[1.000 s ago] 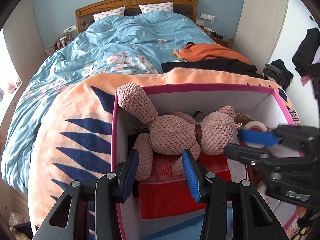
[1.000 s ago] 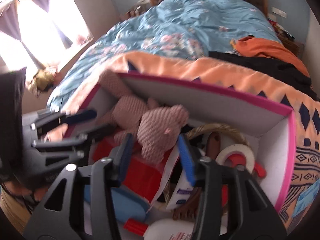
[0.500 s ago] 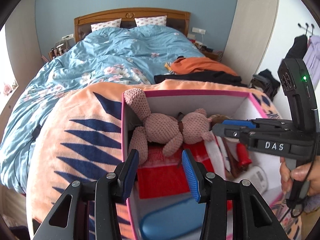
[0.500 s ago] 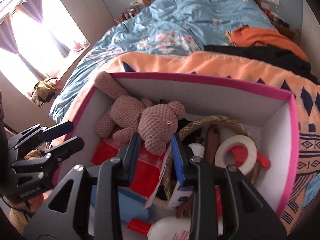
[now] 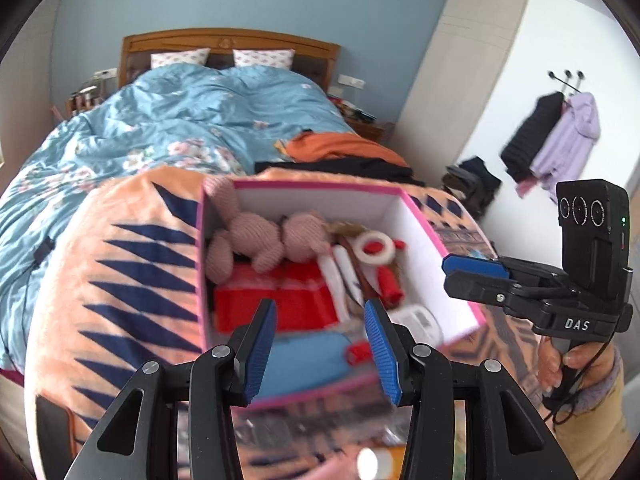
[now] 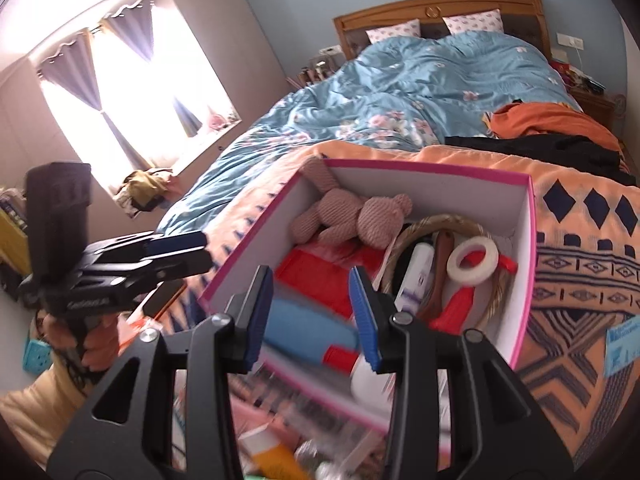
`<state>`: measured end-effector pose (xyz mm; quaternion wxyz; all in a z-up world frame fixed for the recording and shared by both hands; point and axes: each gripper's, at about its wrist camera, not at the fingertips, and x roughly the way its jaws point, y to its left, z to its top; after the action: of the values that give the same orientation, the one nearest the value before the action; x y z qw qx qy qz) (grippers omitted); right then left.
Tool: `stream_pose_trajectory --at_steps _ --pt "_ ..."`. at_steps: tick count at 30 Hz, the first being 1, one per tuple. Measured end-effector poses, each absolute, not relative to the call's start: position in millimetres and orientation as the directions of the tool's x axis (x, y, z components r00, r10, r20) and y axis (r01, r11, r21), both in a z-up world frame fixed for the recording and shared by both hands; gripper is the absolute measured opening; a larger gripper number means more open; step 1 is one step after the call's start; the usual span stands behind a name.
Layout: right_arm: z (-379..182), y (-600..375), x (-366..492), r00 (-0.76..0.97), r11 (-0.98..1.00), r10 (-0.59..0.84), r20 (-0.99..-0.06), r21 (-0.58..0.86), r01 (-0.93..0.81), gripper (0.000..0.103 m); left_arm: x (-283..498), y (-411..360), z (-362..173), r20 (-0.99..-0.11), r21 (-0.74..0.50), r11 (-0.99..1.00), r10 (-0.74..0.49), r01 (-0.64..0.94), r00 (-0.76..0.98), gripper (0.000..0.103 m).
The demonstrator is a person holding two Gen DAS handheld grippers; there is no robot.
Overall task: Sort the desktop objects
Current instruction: 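Open both grippers to release the bear inside the box, then move both grippers to the clear zip bag holding a black watch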
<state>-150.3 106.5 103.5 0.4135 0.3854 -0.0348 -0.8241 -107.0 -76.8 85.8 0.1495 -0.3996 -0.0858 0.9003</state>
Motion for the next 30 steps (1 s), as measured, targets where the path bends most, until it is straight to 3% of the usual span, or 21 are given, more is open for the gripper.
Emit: stream_pose_trajectory --at_steps 14,30 --pt "86 163 -23 -0.34 -0.613 -0.729 -0.594 0.347 0.709 0.048 -28 -59 66 -0.702 -0.296 -0.917 0.398 -0.267 -0.591 0.047" --pt "25 183 20 -0.347 -0.678 -0.683 -0.642 0.381 0.629 0.048 15 -15 12 -0.756 -0.325 -0.88 0.462 -0.347 -0.463 0.047"
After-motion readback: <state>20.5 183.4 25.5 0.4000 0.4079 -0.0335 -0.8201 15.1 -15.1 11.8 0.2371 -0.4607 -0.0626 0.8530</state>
